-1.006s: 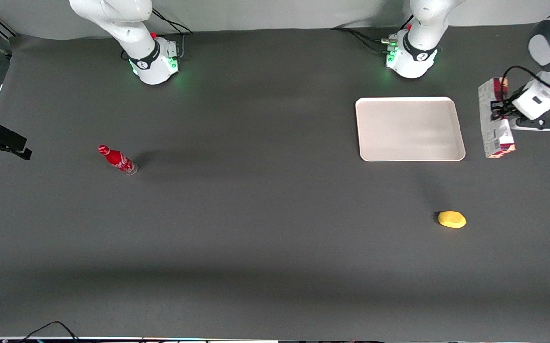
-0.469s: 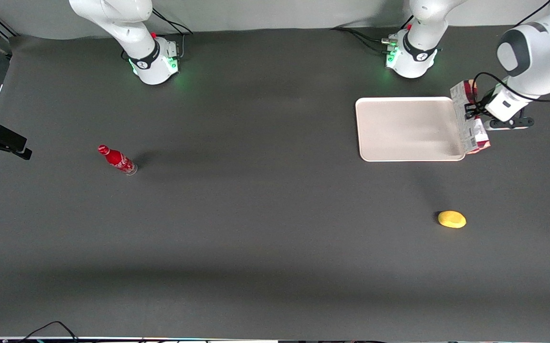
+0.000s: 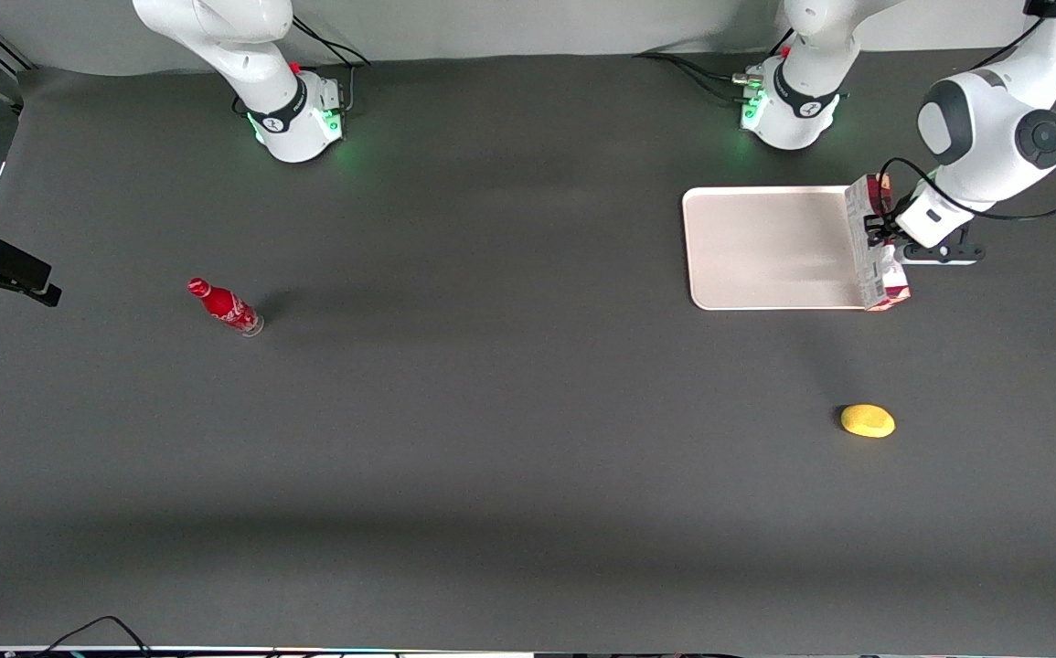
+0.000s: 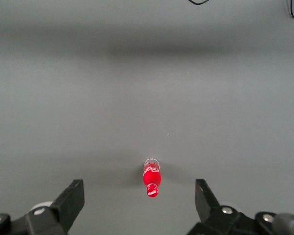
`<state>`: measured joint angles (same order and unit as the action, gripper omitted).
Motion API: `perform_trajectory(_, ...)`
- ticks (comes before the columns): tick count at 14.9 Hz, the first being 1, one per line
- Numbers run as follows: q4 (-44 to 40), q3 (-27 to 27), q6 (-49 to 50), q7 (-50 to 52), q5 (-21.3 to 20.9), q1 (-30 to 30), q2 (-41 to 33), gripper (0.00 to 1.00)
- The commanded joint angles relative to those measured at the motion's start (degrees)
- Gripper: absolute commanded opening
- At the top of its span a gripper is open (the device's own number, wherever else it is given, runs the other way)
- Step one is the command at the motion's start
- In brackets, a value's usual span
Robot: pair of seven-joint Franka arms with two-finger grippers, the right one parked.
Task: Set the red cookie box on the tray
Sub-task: 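Carry the held box over the white tray's edge, then lower the box onto the tray and open the left gripper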
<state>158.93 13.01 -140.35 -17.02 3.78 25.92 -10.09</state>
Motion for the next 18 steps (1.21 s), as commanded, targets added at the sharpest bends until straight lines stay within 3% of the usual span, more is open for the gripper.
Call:
perform_trajectory(1, 1.9, -0.6, -1.0, -1.4, 0.2, -2.1, -0.8, 0.0)
perform_trajectory(5, 2.3, -0.7, -1.1, -3.1, 0.2, -1.8, -0.7, 0.0)
perform_trajectory(7, 2.3, -0.7, -1.2, -3.0, 0.2, -2.0, -0.7, 0.49)
perform_trajectory(8, 2.2, -0.7, -1.0, -3.0, 0.2, -1.9, -0.7, 0.79)
perform_trajectory(9, 2.1, -0.7, -0.8, -2.8, 0.2, -2.0, -0.7, 1.0)
perform_trajectory(14, -1.0, -0.6, 0.2, -2.2, 0.2, -2.1, -0.5, 1.0)
perform_trajectory(16, -7.0, -0.4, 4.4, -2.4, -0.7, -2.3, 0.1, 1.0)
perform_trajectory(18, -17.5, -0.2, 13.2, -2.1, -5.0, -2.4, 2.4, 1.0)
